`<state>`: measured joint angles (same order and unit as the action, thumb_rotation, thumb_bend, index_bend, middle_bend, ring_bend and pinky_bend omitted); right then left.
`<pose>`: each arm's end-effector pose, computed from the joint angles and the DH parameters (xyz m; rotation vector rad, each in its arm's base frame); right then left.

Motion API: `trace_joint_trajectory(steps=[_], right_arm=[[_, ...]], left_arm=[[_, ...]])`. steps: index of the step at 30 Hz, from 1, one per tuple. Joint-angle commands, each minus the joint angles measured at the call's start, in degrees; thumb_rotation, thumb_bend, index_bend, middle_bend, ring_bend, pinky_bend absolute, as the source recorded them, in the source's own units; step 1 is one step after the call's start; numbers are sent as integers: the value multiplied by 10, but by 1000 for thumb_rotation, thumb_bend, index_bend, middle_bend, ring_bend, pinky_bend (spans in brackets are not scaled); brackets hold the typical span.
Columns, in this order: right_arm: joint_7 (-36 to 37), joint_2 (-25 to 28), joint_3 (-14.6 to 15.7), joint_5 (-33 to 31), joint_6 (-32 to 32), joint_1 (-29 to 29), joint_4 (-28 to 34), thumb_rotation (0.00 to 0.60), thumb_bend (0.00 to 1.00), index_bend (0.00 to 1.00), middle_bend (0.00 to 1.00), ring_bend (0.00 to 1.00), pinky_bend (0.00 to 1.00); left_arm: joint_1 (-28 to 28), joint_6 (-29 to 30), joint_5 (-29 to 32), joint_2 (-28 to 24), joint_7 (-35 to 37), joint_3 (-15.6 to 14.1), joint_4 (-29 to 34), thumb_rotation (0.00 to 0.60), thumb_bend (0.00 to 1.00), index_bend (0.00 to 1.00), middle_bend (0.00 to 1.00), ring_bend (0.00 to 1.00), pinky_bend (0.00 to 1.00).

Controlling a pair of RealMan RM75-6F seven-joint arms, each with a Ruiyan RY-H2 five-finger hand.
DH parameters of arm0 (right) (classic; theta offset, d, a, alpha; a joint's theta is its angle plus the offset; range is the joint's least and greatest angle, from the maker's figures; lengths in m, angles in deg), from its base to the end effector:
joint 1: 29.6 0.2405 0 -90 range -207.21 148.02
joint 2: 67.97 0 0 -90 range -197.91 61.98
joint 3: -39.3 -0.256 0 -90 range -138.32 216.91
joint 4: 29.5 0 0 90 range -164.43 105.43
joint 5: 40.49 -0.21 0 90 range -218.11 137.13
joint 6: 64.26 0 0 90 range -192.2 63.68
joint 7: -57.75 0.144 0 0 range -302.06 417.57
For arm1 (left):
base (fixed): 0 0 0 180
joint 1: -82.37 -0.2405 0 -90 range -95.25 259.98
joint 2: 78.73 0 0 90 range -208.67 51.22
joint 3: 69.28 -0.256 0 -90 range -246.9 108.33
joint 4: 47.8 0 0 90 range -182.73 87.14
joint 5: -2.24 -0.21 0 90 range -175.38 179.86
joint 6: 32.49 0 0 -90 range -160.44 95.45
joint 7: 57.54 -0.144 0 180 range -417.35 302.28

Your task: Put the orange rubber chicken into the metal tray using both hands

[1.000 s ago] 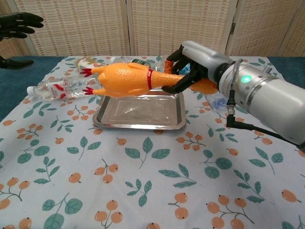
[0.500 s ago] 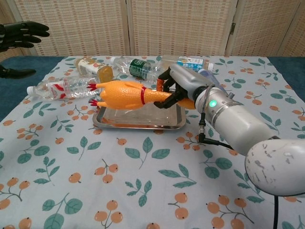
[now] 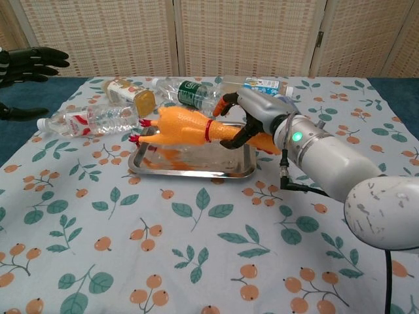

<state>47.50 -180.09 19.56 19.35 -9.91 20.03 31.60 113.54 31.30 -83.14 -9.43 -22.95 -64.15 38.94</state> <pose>-0.0941 -0.3770 -0.0967 1.6579 -1.1921 1.1336 -0.2253 0.3147 0.0970 -1.6110 -1.3979 -1.3450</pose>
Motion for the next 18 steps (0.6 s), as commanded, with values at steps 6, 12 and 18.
trace_joint_trajectory(steps=[6, 12, 18], right_arm=[[-21, 31, -3, -27, -25, -7, 36, 600, 142, 6, 40, 25, 224], [10, 82, 0, 7, 2, -33, 109, 600, 110, 0, 7, 8, 187], [0, 205, 29, 59, 51, -88, 279, 600, 95, 0, 5, 0, 166]], left_arm=[[-1, 0, -4, -4, -2, -3, 9, 600, 335, 0, 0, 0, 10], [-15, 22, -19, -23, -15, -12, 43, 600, 334, 0, 0, 0, 10], [-54, 72, -60, -52, -22, -45, 89, 600, 334, 0, 0, 0, 10]])
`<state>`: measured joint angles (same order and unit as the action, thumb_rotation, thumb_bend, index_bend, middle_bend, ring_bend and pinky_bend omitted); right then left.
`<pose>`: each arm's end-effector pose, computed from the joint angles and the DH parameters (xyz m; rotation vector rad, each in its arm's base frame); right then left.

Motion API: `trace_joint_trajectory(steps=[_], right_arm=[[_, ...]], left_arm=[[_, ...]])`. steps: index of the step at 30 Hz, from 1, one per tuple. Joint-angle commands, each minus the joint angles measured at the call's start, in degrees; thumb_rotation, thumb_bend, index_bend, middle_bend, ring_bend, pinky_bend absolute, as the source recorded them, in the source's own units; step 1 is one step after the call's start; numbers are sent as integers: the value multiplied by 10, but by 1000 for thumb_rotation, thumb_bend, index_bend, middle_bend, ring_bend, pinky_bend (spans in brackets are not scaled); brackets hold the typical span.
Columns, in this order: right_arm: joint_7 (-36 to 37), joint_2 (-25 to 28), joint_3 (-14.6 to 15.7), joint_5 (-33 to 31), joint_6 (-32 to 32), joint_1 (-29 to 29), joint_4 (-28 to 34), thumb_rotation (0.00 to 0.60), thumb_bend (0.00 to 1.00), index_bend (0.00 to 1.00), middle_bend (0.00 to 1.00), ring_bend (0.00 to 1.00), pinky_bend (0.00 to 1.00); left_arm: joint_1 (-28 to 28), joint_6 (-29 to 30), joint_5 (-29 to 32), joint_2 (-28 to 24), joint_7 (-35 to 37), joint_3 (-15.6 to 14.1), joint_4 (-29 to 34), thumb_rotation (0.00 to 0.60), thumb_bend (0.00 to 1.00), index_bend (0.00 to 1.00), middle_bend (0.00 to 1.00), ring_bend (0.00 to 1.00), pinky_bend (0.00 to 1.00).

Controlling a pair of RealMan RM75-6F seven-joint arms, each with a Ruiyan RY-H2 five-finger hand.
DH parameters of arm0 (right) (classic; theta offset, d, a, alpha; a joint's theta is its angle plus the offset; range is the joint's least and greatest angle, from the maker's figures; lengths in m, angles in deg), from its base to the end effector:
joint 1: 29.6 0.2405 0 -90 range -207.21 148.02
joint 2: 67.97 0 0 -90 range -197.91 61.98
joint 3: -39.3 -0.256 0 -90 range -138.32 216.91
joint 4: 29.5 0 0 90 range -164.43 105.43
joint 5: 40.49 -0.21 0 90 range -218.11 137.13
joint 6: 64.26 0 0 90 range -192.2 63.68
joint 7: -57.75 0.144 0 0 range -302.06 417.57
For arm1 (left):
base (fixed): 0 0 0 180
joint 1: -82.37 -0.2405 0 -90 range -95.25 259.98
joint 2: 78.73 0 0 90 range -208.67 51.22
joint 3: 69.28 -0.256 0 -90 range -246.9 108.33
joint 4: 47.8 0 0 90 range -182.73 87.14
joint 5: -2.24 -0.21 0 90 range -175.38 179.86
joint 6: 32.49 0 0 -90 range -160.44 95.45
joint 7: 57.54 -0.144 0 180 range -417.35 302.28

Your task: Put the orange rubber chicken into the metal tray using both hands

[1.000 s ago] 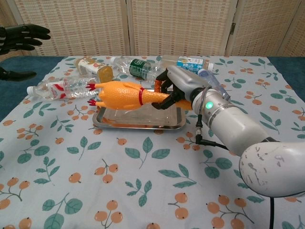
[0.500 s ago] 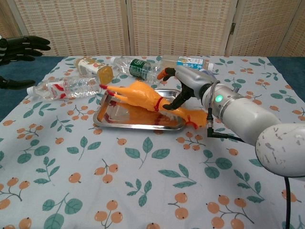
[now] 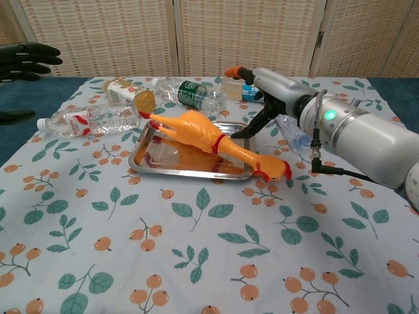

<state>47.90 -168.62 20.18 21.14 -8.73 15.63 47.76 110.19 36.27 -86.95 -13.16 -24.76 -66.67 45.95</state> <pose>-0.0975 -0.3649 -0.0477 1.6772 -1.2102 1.2096 -0.2191 0.2807 0.1076 -1.6368 -1.3899 -1.3824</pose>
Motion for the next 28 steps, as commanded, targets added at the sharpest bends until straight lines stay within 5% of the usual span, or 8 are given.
trace_joint_trajectory(steps=[1, 8, 13, 16, 21, 28], right_arm=[[-10, 112, 30, 51, 51, -55, 146, 600, 95, 0, 5, 0, 166], [-75, 274, 147, 176, 161, -169, 313, 600, 95, 0, 5, 0, 157], [-133, 345, 261, 257, 219, -256, 336, 600, 94, 0, 0, 0, 43], [-134, 355, 303, 292, 260, -305, 315, 600, 95, 0, 0, 0, 0], [-70, 330, 315, 340, 350, -371, 230, 600, 94, 0, 0, 0, 0], [-23, 336, 288, 337, 360, -384, 193, 600, 94, 0, 0, 0, 0]], left_arm=[[-27, 29, -30, -20, -6, -28, 22, 600, 334, 0, 0, 0, 11], [-86, 46, -79, -75, -85, -111, 43, 600, 359, 0, 0, 0, 16], [-181, 165, -74, -26, -262, -111, 18, 600, 368, 0, 0, 0, 16], [-219, 218, -67, 16, -314, -100, -19, 600, 368, 0, 0, 0, 16], [-236, 240, -45, 36, -367, -76, -48, 600, 375, 0, 0, 0, 13], [-234, 232, -51, 40, -376, -68, -46, 600, 376, 0, 0, 0, 12]])
